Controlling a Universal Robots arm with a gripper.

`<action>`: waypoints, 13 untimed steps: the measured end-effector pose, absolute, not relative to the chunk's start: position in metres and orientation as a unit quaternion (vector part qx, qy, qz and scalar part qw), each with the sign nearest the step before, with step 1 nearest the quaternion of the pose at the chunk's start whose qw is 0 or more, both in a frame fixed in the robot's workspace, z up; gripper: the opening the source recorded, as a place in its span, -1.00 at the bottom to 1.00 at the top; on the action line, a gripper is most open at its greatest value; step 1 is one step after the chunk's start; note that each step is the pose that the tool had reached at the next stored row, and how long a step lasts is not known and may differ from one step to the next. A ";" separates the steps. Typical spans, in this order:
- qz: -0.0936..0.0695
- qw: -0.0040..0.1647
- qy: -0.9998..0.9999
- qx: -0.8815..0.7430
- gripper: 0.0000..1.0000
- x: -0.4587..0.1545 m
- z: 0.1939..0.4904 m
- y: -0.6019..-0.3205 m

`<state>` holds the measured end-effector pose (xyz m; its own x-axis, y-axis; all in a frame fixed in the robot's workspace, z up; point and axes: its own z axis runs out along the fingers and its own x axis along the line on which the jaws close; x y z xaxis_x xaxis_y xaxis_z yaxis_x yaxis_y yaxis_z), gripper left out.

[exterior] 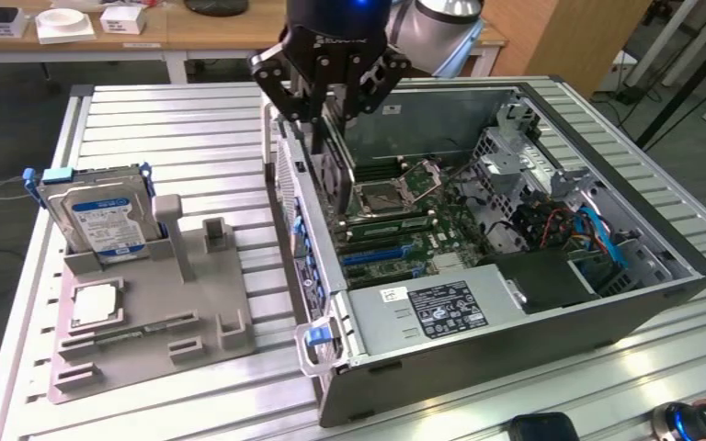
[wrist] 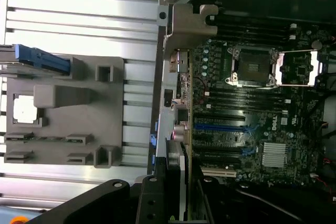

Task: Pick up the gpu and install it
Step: 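Pick up the gpu and move the gpu toward the slot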

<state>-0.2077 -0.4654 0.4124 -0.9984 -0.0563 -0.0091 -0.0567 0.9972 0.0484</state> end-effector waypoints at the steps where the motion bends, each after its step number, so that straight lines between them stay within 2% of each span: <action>1: 0.024 0.004 0.999 -0.028 -0.44 -0.205 0.412 -0.465; 13: 0.024 0.004 0.999 -0.028 -0.44 -0.172 0.412 -0.465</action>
<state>-0.1720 -0.4654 0.4124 -0.9984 -0.0563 -0.0089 -0.0566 0.9972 0.0484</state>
